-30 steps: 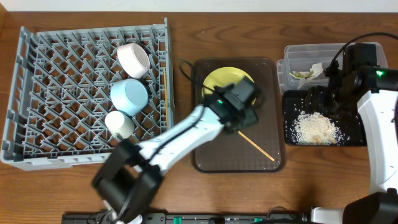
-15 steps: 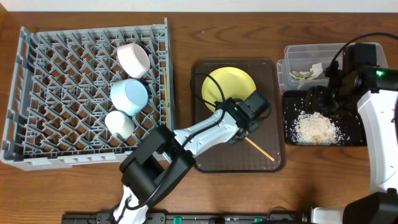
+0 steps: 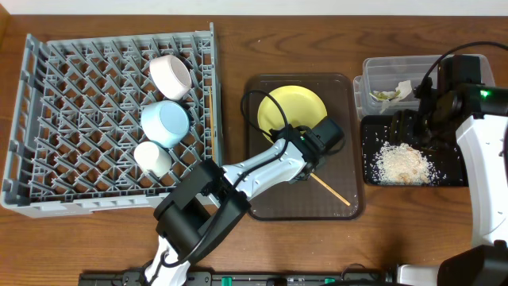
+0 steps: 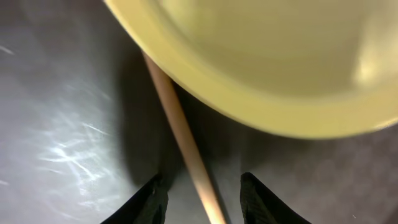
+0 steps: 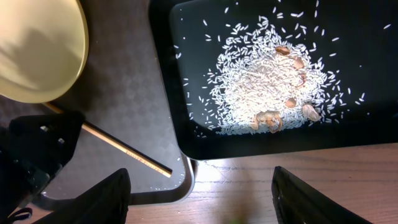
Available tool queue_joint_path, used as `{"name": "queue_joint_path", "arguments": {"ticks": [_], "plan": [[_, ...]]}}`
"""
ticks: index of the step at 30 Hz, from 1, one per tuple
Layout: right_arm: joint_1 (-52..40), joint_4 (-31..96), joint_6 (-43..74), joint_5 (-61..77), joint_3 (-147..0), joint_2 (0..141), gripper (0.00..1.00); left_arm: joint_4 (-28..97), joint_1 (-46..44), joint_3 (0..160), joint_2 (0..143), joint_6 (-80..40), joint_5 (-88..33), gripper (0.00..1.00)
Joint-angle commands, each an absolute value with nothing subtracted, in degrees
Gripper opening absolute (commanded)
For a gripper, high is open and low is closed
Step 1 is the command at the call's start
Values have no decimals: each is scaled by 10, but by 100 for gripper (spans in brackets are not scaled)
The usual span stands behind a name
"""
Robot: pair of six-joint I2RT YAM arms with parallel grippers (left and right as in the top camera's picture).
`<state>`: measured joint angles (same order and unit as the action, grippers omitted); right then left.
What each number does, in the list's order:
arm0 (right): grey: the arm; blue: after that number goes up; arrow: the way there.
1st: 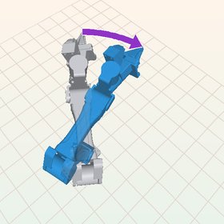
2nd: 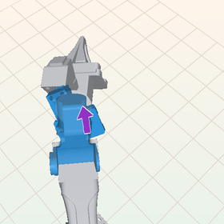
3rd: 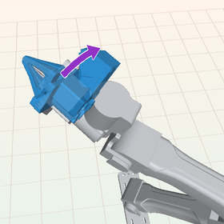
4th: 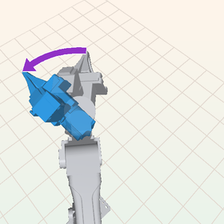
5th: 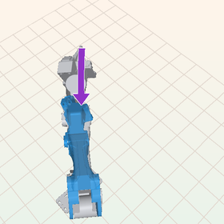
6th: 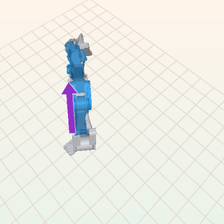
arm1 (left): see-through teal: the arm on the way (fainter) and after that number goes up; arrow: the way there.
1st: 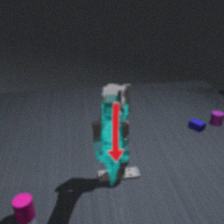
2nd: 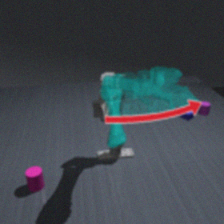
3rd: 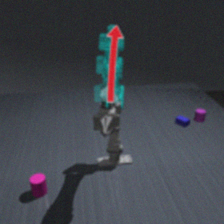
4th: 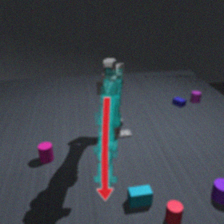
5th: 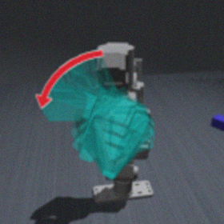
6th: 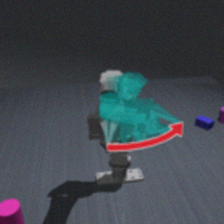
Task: Sort waste into correct bins and load items into the dishwasher rack
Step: 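Reach the left gripper back to the remaining chopstick and grasp it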
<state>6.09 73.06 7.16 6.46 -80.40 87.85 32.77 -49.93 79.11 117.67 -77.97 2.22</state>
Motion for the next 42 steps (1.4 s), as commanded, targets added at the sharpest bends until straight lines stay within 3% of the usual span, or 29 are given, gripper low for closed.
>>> {"name": "queue_joint_path", "arguments": {"ticks": [1,7,11,18,19,24,25,32,42], "plan": [[63,731,68,67,-806,879,71,342,-497,774,1212,-770,76,41],[63,731,68,67,-806,879,71,342,-497,774,1212,-743,80,43],[63,731,67,67,-806,879,71,342,-497,774,1212,-735,80,56],[63,731,67,67,-806,879,71,342,-497,774,1212,-735,37,64],[63,731,67,67,-806,879,71,340,-497,774,1212,-736,25,64],[63,731,68,67,-806,879,71,369,-495,785,1212,-799,-106,35],[63,731,67,67,-806,879,71,383,-494,792,1212,-810,-124,34],[63,731,67,67,-806,879,70,500,-494,893,1212,-815,-84,38],[63,731,67,67,-806,879,72,518,-490,929,1212,-862,-96,43]]}}
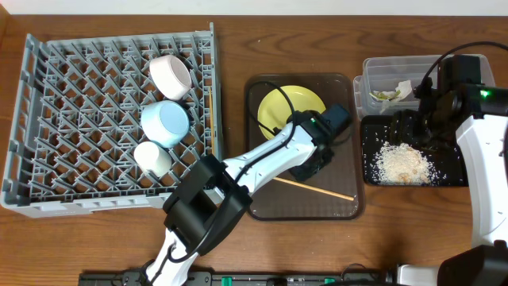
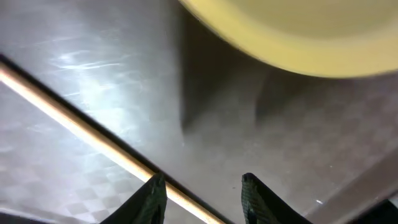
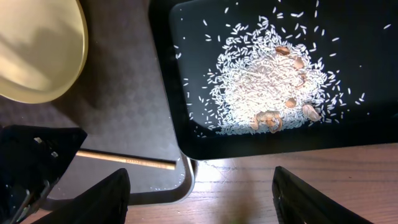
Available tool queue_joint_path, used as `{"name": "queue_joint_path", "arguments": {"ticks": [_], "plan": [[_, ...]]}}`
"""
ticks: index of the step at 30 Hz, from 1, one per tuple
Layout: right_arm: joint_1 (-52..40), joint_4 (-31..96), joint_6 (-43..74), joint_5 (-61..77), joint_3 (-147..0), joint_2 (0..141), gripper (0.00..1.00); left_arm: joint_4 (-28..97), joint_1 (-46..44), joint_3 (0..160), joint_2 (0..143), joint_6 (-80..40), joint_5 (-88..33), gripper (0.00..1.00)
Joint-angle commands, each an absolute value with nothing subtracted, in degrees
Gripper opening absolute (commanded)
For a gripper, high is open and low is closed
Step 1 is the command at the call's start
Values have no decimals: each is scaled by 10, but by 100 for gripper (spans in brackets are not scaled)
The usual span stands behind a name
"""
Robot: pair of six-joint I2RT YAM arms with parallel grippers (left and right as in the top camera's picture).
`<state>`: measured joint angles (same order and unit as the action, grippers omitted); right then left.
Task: Sort waste into correct bins and load items into the dishwasher rack
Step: 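Reach the left gripper back to the remaining chopstick and grasp it, then carry the chopstick with the left gripper into the dish rack, release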
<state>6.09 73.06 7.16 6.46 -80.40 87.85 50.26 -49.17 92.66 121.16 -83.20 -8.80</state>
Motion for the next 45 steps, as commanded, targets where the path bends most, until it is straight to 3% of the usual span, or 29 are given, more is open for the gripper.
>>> {"name": "queue_joint_path", "arguments": {"ticks": [1,11,22,24,28,32,45], "plan": [[63,731,67,67,-806,879,72,523,-491,929,1212,-863,-103,43],[63,731,67,67,-806,879,72,515,-509,889,1223,-909,-105,50],[63,731,67,67,-806,879,71,503,-510,885,1275,-897,-94,50],[63,731,67,67,-806,879,71,504,-509,884,1277,-878,-94,44],[63,731,67,67,-806,879,71,505,-502,885,1277,-814,-74,22],[63,731,67,67,-806,879,72,505,-488,885,1277,-765,-68,11],[63,733,65,67,-806,879,71,598,-447,885,1271,-690,-68,7]]}}
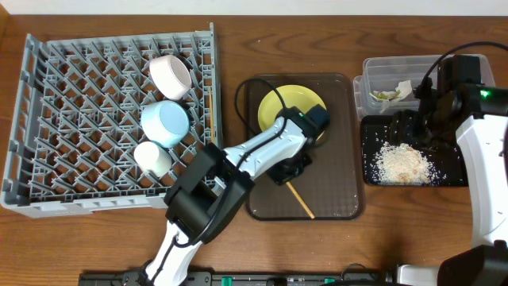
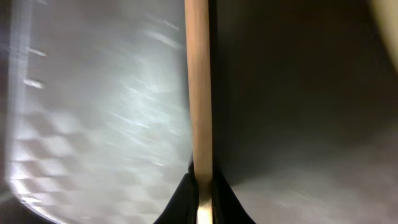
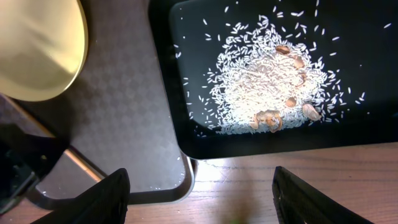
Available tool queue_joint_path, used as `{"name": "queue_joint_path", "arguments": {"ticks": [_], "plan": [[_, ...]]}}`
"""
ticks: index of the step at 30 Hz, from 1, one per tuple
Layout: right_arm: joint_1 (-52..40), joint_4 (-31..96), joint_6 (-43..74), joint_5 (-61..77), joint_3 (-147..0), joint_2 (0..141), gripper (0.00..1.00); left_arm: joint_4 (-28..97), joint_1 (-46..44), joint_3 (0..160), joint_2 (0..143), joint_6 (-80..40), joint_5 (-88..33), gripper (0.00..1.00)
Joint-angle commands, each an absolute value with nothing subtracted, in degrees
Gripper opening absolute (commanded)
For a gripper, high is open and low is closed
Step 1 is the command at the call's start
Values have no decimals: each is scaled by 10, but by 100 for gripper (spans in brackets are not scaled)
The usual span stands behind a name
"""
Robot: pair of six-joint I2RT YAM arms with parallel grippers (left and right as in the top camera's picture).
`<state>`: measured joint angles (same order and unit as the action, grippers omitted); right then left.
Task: Sort waste into correct bins and load items into the dishwasher rack
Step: 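Carry the chopstick with the left gripper into the dish rack, release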
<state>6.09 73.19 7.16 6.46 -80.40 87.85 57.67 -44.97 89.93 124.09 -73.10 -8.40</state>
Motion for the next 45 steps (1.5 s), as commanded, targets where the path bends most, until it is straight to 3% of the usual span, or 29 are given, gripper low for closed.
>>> {"name": "queue_joint_path", "arguments": {"ticks": [1,8,17,23,29,36,45], "plan": [[63,733,65,67,-806,879,71,606,-446,885,1268,-687,-68,8],[63,733,64,67,-806,879,71,621,-444,885,1227,-636,-57,6],[63,732,61,67,-806,879,71,647,-444,885,1115,-583,61,6],[63,731,61,67,-806,879,71,641,-422,885,1030,-425,144,6],[63,731,61,67,-806,879,71,627,-344,885,979,-228,204,9],[63,732,61,67,-806,879,71,589,-217,885,981,-203,196,9],[63,731,61,67,-806,879,71,527,-138,884,991,-163,48,8]]}}
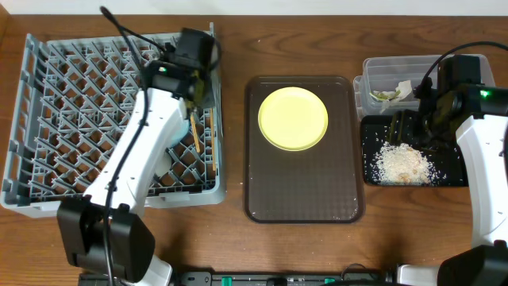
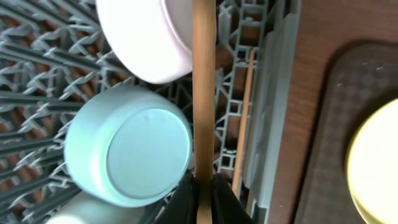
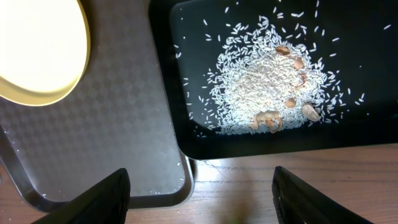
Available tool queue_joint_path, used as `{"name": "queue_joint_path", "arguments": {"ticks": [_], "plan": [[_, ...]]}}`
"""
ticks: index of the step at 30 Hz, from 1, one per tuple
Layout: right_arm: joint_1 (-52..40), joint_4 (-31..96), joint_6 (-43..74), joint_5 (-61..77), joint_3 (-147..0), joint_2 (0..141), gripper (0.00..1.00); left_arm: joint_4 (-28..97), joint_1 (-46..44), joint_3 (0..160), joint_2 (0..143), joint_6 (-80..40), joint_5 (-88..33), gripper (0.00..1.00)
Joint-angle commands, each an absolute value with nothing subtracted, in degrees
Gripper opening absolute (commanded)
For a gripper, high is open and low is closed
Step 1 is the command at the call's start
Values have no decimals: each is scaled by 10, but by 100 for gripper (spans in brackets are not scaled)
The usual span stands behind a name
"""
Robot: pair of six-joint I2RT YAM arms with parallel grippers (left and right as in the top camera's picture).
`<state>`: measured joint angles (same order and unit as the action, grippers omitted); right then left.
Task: Sort waste into correct bins and load items into the dishwasher rack
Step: 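Carry the chopstick with the left gripper into the dish rack, release, then reach the left gripper to the yellow plate's rim and grasp it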
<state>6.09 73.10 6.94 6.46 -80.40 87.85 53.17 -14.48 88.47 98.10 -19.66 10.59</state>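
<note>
My left gripper (image 2: 202,186) is shut on a wooden chopstick (image 2: 203,93) and holds it above the right side of the grey dishwasher rack (image 1: 48,183). In the overhead view the chopstick (image 1: 193,133) hangs below the gripper (image 1: 193,89). Under it lie a white cup (image 2: 146,37) and a blue cup (image 2: 130,149). Another chopstick (image 2: 244,118) lies along the rack's right wall. A yellow plate (image 1: 293,117) sits alone on the brown tray (image 1: 305,191). My right gripper (image 3: 199,205) hangs open over the black bin's (image 3: 348,134) near edge.
The black bin (image 1: 373,179) holds a pile of rice with nut shells (image 3: 267,81). Behind it stands a clear bin (image 1: 373,67) with a few scraps. A third white cup in the rack is mostly hidden under my left arm.
My left gripper, then shut on the chopstick down on the tray, is now over the rack's right side with the chopstick. Only the yellow plate is left on the tray.
My left gripper stood open around the chopstick beside the plate on the tray. Then the chopstick lay turned across the tray, the gripper still open. Then the gripper was shut on it, and now holds it over the rack. The right arm stayed put.
</note>
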Motion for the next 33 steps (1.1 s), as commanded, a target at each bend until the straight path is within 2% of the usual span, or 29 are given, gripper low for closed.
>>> {"name": "queue_joint_path", "arguments": {"ticks": [1,7,13,15,18,21,28,33], "plan": [[63,731,61,67,-806,879,71,526,-136,884,993,-157,44,8],[63,732,61,67,-806,879,71,524,-137,883,1012,-85,42,8],[63,732,61,67,-806,879,71,523,-137,883,1045,-77,26,8],[63,732,61,67,-806,879,71,523,-137,883,1052,-77,19,11],[63,732,61,67,-806,879,71,524,-137,883,1057,-77,19,28],[63,733,61,67,-806,879,71,524,-137,883,1057,-77,19,39],[63,732,61,67,-806,879,72,543,-144,884,1032,-63,19,44],[63,731,61,66,-806,879,71,524,-188,884,999,-47,18,44]]}}
